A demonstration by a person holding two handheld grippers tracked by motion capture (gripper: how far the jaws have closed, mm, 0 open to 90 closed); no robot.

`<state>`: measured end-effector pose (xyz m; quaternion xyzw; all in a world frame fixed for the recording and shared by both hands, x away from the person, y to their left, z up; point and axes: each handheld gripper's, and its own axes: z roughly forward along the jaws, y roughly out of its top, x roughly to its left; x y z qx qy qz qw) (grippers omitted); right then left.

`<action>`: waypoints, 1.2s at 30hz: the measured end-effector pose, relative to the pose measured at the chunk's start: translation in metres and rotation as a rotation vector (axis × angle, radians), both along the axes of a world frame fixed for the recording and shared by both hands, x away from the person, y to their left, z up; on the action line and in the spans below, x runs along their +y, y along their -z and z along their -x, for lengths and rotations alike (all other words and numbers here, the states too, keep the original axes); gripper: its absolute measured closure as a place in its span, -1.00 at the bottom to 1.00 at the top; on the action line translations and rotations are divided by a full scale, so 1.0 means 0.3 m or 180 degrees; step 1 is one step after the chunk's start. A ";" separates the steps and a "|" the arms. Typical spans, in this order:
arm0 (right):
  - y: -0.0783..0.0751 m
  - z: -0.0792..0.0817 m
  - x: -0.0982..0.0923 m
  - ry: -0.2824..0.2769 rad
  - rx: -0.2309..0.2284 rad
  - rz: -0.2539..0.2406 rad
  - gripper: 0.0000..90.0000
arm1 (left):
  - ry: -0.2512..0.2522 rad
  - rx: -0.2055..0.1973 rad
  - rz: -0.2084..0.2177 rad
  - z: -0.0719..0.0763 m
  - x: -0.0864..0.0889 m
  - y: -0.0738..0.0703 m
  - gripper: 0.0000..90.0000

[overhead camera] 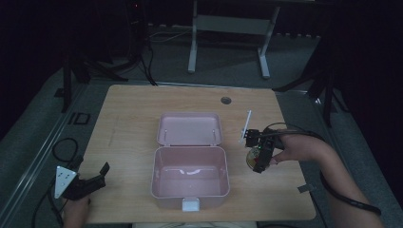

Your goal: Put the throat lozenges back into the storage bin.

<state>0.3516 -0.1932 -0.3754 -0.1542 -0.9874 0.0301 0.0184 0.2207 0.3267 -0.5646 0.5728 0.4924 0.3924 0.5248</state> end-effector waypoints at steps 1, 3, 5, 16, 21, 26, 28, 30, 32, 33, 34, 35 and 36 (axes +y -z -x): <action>-0.002 0.000 0.003 -0.0014 -0.0003 -0.0003 -0.56 | 0.0000 0.0000 -0.0002 0.000 0.000 0.000 -0.99; -0.005 0.002 0.009 -0.0010 0.0000 -0.0006 -0.56 | -0.0001 0.0001 0.0001 0.000 0.000 0.000 -0.99; -0.009 0.004 0.023 -0.0042 0.0003 -0.0013 -0.56 | -0.0003 0.0000 -0.0002 0.000 0.000 0.000 -0.99; -0.031 0.021 0.161 -0.0330 0.0012 -0.0110 -0.56 | -0.0001 -0.0001 0.0005 0.000 0.000 0.000 -0.99; -0.028 0.029 0.220 -0.0453 0.0024 -0.0145 -0.56 | 0.0001 -0.0004 0.0009 0.001 0.001 0.000 -0.99; -0.018 0.036 0.308 -0.0597 0.0049 -0.0179 -0.56 | 0.0003 -0.0005 0.0016 0.001 0.001 0.000 -0.99; -0.012 0.043 0.336 -0.0663 0.0069 -0.0175 -0.56 | 0.0006 -0.0008 0.0017 0.001 0.002 0.000 -0.99; -0.004 0.051 0.361 -0.0719 0.0086 -0.0163 -0.56 | 0.0006 -0.0011 0.0023 0.001 0.002 0.000 -0.99; 0.003 0.060 0.383 -0.0777 0.0094 -0.0154 -0.56 | 0.0007 -0.0012 0.0025 0.001 0.003 0.001 -0.99; 0.005 0.061 0.388 -0.0796 0.0097 -0.0164 -0.56 | 0.0009 -0.0012 0.0023 0.001 0.003 0.000 -0.99; 0.008 0.063 0.395 -0.0806 0.0103 -0.0162 -0.56 | 0.0008 -0.0013 0.0023 0.001 0.002 0.001 -0.99; 0.013 0.065 0.401 -0.0829 0.0104 -0.0170 -0.56 | 0.0010 -0.0012 0.0022 0.001 0.002 0.001 -0.99; 0.021 0.066 0.407 -0.0843 0.0102 -0.0170 -0.56 | 0.0010 -0.0011 0.0023 0.001 0.002 0.000 -0.99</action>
